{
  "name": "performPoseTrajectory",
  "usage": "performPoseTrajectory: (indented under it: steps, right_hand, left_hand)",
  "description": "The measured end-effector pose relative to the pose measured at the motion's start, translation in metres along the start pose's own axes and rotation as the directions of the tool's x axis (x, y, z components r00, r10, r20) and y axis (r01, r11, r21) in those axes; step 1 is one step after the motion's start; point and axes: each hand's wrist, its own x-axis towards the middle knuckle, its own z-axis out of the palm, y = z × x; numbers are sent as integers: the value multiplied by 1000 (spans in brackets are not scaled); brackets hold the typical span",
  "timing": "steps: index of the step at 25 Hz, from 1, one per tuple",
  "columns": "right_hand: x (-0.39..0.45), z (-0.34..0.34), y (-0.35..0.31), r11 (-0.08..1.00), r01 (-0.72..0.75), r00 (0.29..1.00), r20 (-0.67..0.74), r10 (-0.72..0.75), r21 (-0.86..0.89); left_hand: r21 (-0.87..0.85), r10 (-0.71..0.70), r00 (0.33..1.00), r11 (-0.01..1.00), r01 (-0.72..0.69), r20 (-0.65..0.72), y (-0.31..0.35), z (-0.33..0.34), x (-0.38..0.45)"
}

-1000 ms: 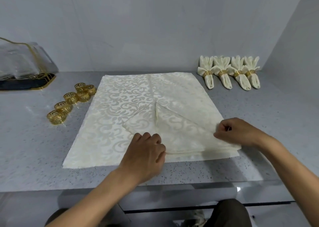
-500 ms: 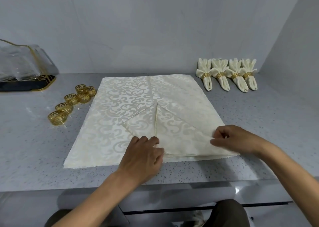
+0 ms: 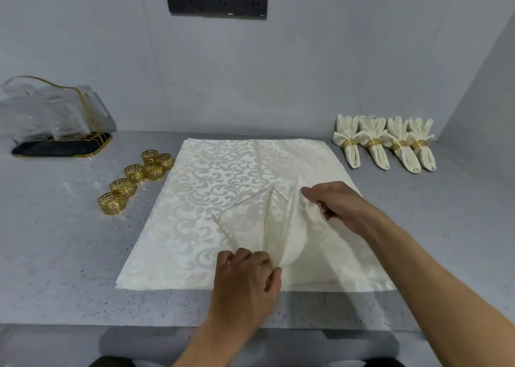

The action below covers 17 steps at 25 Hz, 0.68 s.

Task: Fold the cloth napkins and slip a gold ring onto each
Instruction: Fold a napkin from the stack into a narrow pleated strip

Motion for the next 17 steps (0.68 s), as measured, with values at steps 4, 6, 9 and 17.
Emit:
performPoseTrajectory:
  steps: [4,6,9,17]
  right_hand:
    - [31,35,2,995,-2,998,-61,-5,-103]
    - [43,41,1,994,21,996,-78,-30,-108]
    - [51,46,1,984,60,988,-132,-83,-168]
    - [70,59,11,895,149,970,-115,-215,-420]
  left_hand:
    - [-89,-114,993,990,111,-32,6,2,2]
    - [-107,-126,991,987,120,-53,7,4,1]
    - [-84,-75,995,994,70,-67,3,11,-1]
    - [-59,-28,997,998,24,-70,4,15,-3]
